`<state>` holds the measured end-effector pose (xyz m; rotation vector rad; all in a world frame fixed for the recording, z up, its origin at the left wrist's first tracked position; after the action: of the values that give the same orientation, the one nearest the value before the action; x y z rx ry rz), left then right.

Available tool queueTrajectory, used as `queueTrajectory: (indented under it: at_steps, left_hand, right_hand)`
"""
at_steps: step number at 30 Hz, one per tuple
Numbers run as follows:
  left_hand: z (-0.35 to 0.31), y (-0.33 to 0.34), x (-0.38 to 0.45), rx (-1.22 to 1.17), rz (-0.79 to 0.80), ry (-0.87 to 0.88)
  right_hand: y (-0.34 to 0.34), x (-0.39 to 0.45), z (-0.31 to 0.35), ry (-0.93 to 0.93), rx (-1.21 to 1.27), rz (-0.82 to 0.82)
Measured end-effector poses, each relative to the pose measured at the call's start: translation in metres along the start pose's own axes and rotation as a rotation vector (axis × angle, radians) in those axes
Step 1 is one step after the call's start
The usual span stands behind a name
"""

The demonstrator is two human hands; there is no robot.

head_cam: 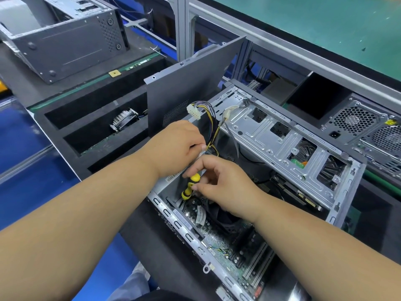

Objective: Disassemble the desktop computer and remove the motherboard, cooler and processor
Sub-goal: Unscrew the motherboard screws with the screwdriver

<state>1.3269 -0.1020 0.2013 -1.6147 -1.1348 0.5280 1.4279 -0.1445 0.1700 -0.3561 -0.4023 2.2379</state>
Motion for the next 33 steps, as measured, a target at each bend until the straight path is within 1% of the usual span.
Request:
queueTrajectory:
  at_steps: [3, 6, 8, 12, 16, 18, 21, 23, 25, 28, 31, 33]
  left_hand:
    - [0.0, 0.0, 0.0, 0.004, 0.0, 0.004]
    - [0.0, 0.0, 0.001, 0.01, 0.005, 0.009]
    - [0.0, 0.001, 0.001, 0.001, 0.009, 0.006]
    - [0.002, 0.001, 0.0, -0.019, -0.002, -0.002]
    - [0.0, 0.001, 0.0, -0.008, 0.004, 0.011]
    - [0.0, 0.001, 0.001, -0.004, 0.008, 0.009]
    - [0.001, 0.0, 0.0, -0.014, 0.0, 0.005]
    - [0.001, -0.001, 0.0, -0.017, -0.007, 0.001]
    - [0.001, -0.001, 0.0, -0.018, -0.007, 0.004]
    - [0.0, 0.0, 0.0, -0.016, -0.012, 0.007]
    - [0.001, 0.0, 0.0, -0.009, -0.009, 0.012]
    - [0.001, 0.001, 0.001, -0.006, -0.002, 0.015]
  right_hand:
    - [0.005, -0.001, 0.008, -0.081, -0.02, 0.03]
    - [0.005, -0.001, 0.013, -0.14, -0.039, 0.021]
    - [0.004, 0.0, 0.012, -0.141, -0.078, 0.004]
    - [0.004, 0.0, 0.008, -0.085, 0.026, 0.027]
    - [0.004, -0.001, 0.004, -0.061, -0.075, 0.056]
    - [0.008, -0.002, 0.006, -0.074, -0.056, 0.076]
    - [0.007, -0.001, 0.013, -0.135, -0.036, 0.033]
    - [0.004, 0.0, 0.014, -0.142, -0.041, 0.012]
    - [0.002, 0.001, 0.012, -0.127, -0.049, 0.003]
    - [0.0, -0.001, 0.009, -0.059, 0.034, 0.011]
    - [0.001, -0.001, 0.01, -0.072, -0.023, 0.019]
    - [0.002, -0.002, 0.015, -0.117, -0.084, 0.024]
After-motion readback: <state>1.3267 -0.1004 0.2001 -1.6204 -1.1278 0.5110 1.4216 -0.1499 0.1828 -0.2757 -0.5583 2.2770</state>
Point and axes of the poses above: each hand's wrist, its own x-axis towards the middle knuckle, its own y-axis out of the palm, z = x × y, the point moved 8 cm from there along x, towards the middle knuckle, and after that the axes turned 2 degrees about z, right-handed, at the moved point
